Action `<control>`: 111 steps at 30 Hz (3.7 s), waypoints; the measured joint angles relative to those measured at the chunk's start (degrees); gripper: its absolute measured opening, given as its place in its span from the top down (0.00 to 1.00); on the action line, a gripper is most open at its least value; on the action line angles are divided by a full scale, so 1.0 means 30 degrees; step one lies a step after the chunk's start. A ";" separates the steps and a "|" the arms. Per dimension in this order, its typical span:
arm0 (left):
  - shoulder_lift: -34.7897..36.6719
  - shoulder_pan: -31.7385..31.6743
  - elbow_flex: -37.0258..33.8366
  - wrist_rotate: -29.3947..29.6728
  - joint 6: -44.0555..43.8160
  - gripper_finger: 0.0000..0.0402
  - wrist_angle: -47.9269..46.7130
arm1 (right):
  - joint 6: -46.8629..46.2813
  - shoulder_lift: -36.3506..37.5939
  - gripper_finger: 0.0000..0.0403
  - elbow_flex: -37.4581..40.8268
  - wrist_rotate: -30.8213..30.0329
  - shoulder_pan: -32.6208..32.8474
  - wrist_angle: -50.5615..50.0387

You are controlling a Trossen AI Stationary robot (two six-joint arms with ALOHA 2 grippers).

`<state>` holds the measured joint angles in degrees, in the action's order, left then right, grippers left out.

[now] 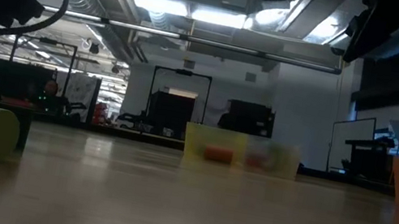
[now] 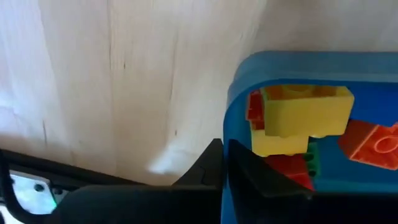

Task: Sort blocks by size
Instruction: Adjust the blue bin, then put the orange half circle block into the transparent bin

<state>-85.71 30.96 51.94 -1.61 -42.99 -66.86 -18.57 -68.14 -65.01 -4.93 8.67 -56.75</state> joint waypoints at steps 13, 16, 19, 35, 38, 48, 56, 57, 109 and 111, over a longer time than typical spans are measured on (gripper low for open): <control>0.0000 0.0000 0.0000 0.0029 0.5326 0.99 -0.0857 | 0.0002 0.0000 0.55 -0.0002 0.0000 0.0000 0.0000; 0.0000 0.0000 0.0000 0.0036 0.5605 0.98 -0.1024 | 0.0000 0.0000 0.55 0.0000 0.0000 0.0000 0.0000; 0.0000 0.0000 0.0000 0.0168 0.4838 0.96 -0.0988 | 0.0001 0.0000 0.55 -0.0007 0.0000 0.0000 0.0001; 0.0000 0.0000 0.0475 0.0151 0.2123 0.71 -0.1921 | 0.0000 0.0000 0.55 -0.0004 0.0003 0.0004 0.0001; 0.0000 0.0000 0.1312 0.0132 0.2120 0.71 -0.3112 | 0.0000 0.0000 0.55 -0.0006 0.0000 0.0000 0.0007; 0.0000 0.0000 0.4481 0.0102 -0.2294 0.72 -0.2144 | -0.0129 0.0000 0.55 -0.0007 0.0007 0.0000 0.0005; -0.0061 0.0249 0.4427 0.0283 -0.7566 0.72 0.5809 | -0.0146 0.0000 0.55 -0.0007 0.0007 0.0000 0.0001; -0.0081 0.0357 0.4203 0.0291 -0.7619 0.72 0.6936 | -0.0146 0.0000 0.55 -0.0005 0.0007 0.0000 0.0000; -0.4285 0.3121 0.3512 -0.0204 -0.6218 0.72 0.9652 | -0.4379 0.2127 0.55 0.6891 -0.5011 1.0907 0.8058; -0.4483 0.3184 0.3512 -0.0193 -0.6254 0.72 0.9740 | -0.4379 0.2127 0.55 0.6921 -0.5006 1.0907 0.8059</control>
<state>-99.16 40.51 62.48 -2.18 -61.75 -37.64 -31.70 -61.76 -44.25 -19.95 41.39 -32.57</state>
